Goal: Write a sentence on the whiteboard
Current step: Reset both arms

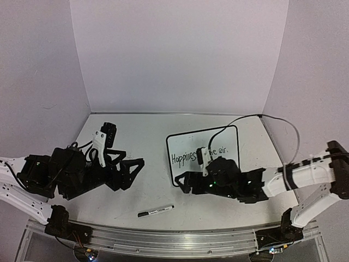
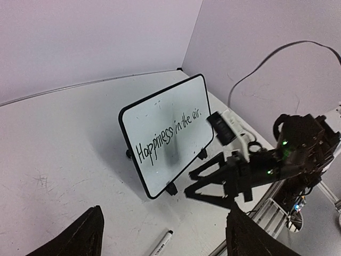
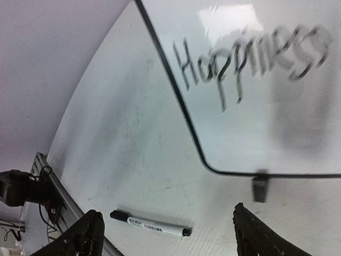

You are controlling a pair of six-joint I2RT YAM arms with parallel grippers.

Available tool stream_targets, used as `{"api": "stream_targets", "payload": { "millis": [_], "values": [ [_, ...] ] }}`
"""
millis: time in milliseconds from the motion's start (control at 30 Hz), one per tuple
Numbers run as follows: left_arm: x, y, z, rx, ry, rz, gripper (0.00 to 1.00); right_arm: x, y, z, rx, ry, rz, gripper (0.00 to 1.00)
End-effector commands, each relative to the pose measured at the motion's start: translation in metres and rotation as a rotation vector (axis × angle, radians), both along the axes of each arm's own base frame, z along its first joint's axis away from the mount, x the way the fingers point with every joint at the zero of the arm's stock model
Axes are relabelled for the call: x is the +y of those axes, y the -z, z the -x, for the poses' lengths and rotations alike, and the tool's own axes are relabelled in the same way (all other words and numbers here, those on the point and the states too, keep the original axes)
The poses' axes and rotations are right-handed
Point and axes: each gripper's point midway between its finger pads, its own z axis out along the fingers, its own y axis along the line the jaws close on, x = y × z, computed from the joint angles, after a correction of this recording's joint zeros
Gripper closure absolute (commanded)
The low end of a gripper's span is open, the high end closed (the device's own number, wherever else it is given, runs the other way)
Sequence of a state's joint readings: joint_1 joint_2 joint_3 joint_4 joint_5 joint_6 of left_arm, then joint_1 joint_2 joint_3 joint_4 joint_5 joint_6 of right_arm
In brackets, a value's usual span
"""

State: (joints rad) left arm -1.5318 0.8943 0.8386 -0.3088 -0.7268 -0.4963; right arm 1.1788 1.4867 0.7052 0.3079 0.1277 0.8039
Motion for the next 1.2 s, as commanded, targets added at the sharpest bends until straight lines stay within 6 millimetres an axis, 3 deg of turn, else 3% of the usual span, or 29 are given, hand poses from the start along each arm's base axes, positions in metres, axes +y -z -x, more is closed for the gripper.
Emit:
{"api": "stream_targets", "payload": {
  "millis": [0, 67, 167, 267, 367, 433, 500, 633, 733, 867, 1067, 1167],
  "values": [
    [0.005, -0.056, -0.012, -0.031, -0.093, 0.123, 0.17, -0.083, -0.076, -0.022, -0.214, 0.202, 0.165, 0.09],
    [0.007, -0.075, -0.017, -0.062, -0.131, 0.134, 0.15, -0.112, -0.122, -0.023, -0.299, 0.258, 0.163, 0.03],
    [0.006, -0.112, -0.025, -0.127, -0.188, 0.146, 0.09, -0.154, -0.203, -0.022, -0.432, 0.347, 0.074, 0.02],
    [-0.008, -0.145, -0.041, -0.212, -0.200, 0.115, 0.04, -0.193, -0.263, -0.022, -0.554, 0.451, 0.059, 0.02],
    [-0.020, -0.161, -0.088, -0.222, -0.184, 0.105, 0.03, -0.220, -0.305, -0.027, -0.650, 0.541, 0.119, 0.02],
    [-0.015, -0.164, -0.133, -0.195, -0.186, 0.112, 0.02, -0.232, -0.325, -0.039, -0.686, 0.590, 0.168, 0.02],
    [-0.017, -0.173, -0.156, -0.188, -0.141, 0.120, 0.01, -0.237, -0.335, -0.057, -0.705, 0.608, 0.215, 0.02],
    [-0.002, -0.187, -0.192, -0.204, -0.194, 0.103, 0.01, -0.261, -0.334, -0.103, -0.685, 0.625, 0.277, 0.02],
    [0.032, -0.194, -0.221, -0.175, -0.257, 0.145, 0.01, -0.287, -0.331, -0.126, -0.648, 0.639, 0.253, 0.02],
    [0.055, -0.203, -0.223, -0.191, -0.274, 0.162, 0.01, -0.296, -0.342, -0.121, -0.652, 0.652, 0.195, 0.02],
    [0.078, -0.205, -0.210, -0.207, -0.333, 0.173, 0.01, -0.321, -0.363, -0.091, -0.716, 0.734, 0.171, 0.02],
    [0.084, -0.206, -0.202, -0.208, -0.332, 0.188, 0.01, -0.325, -0.364, -0.079, -0.753, 0.736, 0.155, 0.02]
  ]
}}
